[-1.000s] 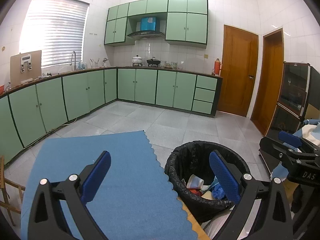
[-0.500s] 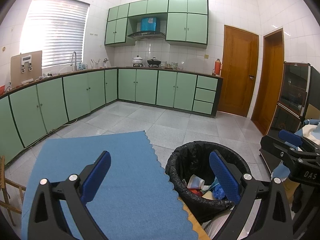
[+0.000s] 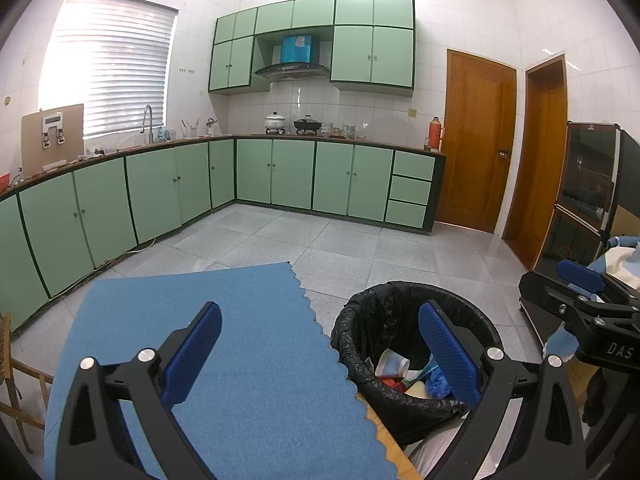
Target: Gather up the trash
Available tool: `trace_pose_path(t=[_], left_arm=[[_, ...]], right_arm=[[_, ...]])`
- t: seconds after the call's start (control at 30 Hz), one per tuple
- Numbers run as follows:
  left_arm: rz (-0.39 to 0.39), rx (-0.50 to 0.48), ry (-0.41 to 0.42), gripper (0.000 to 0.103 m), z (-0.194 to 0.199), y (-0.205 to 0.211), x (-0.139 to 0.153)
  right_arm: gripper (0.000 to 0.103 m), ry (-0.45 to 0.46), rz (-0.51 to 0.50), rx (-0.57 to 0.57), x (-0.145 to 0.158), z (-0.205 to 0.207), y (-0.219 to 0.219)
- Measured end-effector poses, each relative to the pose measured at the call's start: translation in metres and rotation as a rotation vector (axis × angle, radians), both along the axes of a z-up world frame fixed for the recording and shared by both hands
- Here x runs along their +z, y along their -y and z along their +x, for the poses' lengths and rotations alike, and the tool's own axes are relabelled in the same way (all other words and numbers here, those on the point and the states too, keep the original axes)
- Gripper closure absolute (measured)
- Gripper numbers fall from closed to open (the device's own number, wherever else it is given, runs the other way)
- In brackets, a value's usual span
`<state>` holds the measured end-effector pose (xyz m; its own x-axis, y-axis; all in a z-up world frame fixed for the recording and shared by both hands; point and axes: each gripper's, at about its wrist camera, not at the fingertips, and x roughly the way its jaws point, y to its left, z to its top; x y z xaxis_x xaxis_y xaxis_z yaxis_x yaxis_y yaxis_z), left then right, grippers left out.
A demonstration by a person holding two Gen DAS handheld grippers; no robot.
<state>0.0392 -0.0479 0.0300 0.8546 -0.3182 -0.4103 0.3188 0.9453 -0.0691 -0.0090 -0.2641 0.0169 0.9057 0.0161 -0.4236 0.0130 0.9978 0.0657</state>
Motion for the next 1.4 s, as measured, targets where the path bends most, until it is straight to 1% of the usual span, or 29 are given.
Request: trace_pose_path(t=[1.4], left_arm=[[0.009, -0.002, -0.006, 0.006, -0.0022, -0.0004, -0.0031]], right_arm=[[0.005, -0.005, 0.003, 0.000, -0.0015, -0.0010, -0.0017]])
